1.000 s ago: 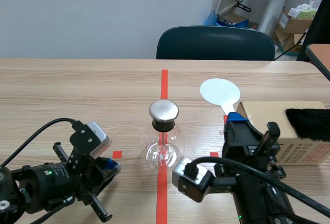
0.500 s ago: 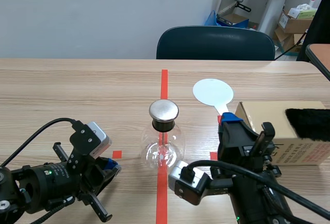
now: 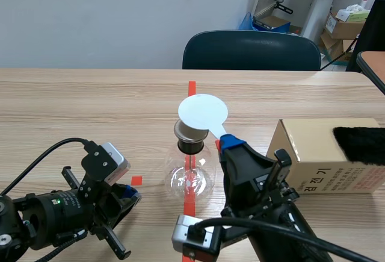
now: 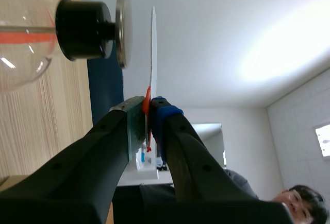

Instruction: Do the electroscope experiment

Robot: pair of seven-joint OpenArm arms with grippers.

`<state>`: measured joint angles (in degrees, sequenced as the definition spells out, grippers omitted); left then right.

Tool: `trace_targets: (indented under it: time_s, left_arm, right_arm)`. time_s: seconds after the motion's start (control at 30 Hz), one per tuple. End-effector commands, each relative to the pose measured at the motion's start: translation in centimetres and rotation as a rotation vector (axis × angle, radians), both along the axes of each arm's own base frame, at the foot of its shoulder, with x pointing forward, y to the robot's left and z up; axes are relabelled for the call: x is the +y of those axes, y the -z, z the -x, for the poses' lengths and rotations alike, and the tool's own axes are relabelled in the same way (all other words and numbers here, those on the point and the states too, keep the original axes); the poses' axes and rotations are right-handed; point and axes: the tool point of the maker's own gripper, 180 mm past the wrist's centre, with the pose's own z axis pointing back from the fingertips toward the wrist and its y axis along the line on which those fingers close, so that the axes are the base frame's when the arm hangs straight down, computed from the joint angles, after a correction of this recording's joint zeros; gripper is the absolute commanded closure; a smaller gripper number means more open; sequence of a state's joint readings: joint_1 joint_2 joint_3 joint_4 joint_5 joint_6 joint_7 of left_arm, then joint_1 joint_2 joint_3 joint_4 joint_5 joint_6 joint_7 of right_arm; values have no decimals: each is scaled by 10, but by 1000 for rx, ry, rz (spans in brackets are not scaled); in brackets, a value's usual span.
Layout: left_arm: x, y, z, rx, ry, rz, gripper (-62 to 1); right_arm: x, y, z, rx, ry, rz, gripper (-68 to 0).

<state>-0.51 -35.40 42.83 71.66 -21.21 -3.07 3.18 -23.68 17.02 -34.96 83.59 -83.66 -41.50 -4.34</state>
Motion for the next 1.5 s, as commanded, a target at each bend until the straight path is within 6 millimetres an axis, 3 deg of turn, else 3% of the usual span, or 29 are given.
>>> trace_targets:
  time_s: [0.0, 0.27, 1.07, 1.47]
  left_arm:
    - [-7, -9, -5, -27, 3, 28, -66]
    - [-7, -9, -5, -27, 3, 28, -66]
    - [-6, -9, -5, -24, 3, 26, -66]
    - [-6, -8, -5, -22, 2, 23, -66]
  right_arm:
    - [0, -13, -3, -47, -17, -8, -8]
    - [11, -12, 4, -48, -87, 1, -8]
    - [11, -10, 3, -39, -82, 6, -8]
    - [-24, -12, -14, -34, 128, -21, -8]
